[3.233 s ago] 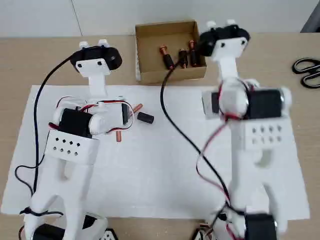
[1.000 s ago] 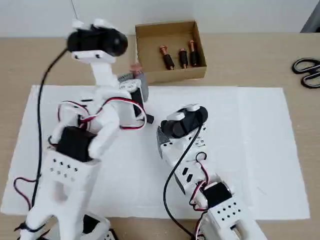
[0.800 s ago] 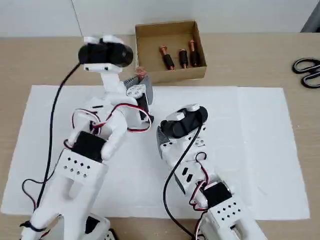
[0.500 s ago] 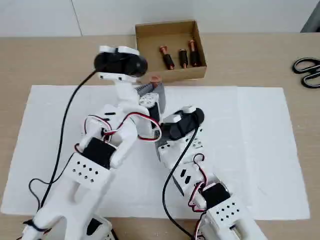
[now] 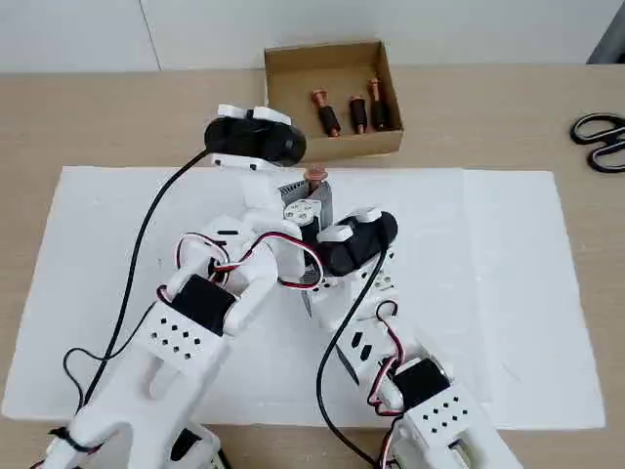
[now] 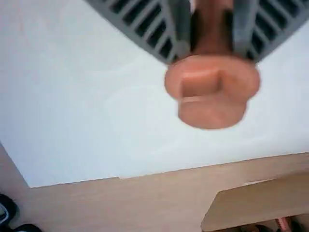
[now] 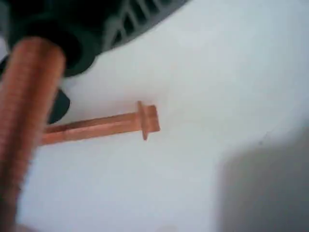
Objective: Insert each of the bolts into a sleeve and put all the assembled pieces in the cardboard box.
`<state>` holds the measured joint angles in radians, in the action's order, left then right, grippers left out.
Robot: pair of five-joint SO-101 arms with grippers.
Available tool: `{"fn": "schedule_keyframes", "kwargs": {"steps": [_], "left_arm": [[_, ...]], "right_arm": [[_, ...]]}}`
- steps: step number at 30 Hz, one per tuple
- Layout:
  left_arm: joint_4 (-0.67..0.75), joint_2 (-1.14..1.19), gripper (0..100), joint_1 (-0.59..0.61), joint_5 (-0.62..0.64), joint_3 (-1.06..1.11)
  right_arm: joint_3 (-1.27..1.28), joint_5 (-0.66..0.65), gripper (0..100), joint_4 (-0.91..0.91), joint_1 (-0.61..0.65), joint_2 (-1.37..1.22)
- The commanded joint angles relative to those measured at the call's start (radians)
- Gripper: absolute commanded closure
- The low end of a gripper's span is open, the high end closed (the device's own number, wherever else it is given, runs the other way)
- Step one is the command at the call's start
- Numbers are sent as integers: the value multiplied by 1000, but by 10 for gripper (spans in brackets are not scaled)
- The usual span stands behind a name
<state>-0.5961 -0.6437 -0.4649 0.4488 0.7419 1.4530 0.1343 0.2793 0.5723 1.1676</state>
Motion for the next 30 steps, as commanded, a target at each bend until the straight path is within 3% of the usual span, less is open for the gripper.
{"fn": "schedule_keyframes", "kwargs": {"steps": [1, 30], "left_arm": [[29, -38, 995, -11, 5, -2], [-44, -40, 995, -9, 5, -2]], "right_arm": [[-5, 8, 995, -19, 8, 15], [-8, 8, 995, -19, -42, 16]]}}
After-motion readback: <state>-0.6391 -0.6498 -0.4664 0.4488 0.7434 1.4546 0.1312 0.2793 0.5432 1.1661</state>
